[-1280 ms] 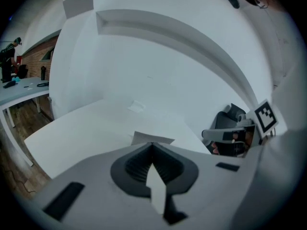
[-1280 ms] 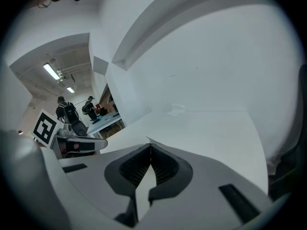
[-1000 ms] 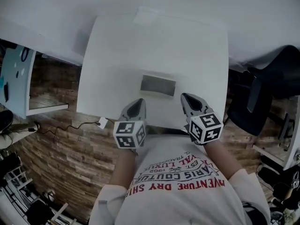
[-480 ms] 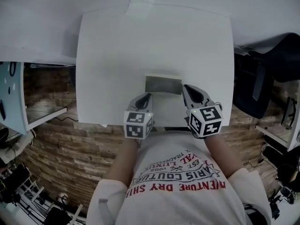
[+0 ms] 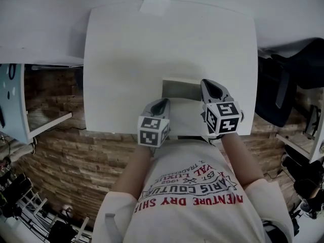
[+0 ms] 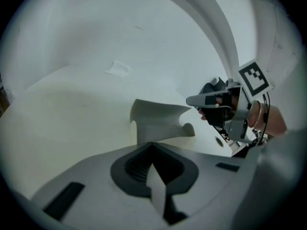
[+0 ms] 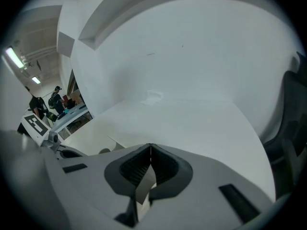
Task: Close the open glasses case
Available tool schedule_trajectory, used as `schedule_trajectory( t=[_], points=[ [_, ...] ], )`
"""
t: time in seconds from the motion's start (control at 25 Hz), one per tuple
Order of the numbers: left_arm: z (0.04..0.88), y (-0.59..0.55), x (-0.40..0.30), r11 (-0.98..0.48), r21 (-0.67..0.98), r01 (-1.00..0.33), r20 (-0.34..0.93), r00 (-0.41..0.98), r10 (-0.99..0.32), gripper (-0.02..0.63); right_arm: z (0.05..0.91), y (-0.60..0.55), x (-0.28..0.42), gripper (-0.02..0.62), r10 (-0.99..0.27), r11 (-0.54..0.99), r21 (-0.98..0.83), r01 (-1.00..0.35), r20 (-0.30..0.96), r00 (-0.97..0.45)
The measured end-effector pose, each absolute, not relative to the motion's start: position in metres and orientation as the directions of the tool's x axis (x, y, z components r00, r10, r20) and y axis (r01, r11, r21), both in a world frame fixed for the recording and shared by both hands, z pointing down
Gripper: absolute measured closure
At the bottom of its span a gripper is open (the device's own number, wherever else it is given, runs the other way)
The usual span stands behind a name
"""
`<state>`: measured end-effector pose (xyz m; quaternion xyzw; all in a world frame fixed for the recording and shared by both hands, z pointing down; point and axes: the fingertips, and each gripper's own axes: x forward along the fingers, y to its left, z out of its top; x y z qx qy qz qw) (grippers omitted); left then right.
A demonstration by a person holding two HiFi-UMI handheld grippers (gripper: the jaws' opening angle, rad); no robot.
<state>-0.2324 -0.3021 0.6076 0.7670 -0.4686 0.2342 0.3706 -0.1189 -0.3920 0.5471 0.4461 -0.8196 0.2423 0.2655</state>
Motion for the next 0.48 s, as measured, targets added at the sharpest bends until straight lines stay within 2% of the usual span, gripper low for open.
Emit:
schedule_trajectory(
  t=[0.48],
  points=[
    [0.608, -0.302, -0.233, -0.304, 0.362, -0.881, 0.715, 0.472, -0.516, 0.603, 0.552, -0.370, -0.118, 0.583, -0.620, 0.450, -0.191, -0.872, 0.636, -0.460]
  ],
)
